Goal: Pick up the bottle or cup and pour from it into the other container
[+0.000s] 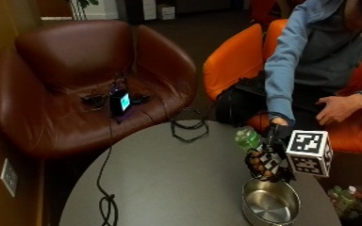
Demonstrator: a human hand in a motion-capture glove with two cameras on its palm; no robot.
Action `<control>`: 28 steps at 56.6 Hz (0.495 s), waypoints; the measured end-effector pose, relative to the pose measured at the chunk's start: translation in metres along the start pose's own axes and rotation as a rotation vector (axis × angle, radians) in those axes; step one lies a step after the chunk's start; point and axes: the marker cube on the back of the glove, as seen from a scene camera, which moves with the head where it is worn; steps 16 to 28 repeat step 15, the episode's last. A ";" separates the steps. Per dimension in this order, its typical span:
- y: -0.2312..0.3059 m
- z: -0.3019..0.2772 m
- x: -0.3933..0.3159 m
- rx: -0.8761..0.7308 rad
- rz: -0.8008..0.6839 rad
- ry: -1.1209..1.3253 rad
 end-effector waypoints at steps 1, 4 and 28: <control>0.000 0.001 0.000 -0.001 0.000 -0.001; 0.002 0.003 0.000 -0.005 -0.007 -0.006; 0.004 0.009 -0.001 -0.021 -0.025 -0.034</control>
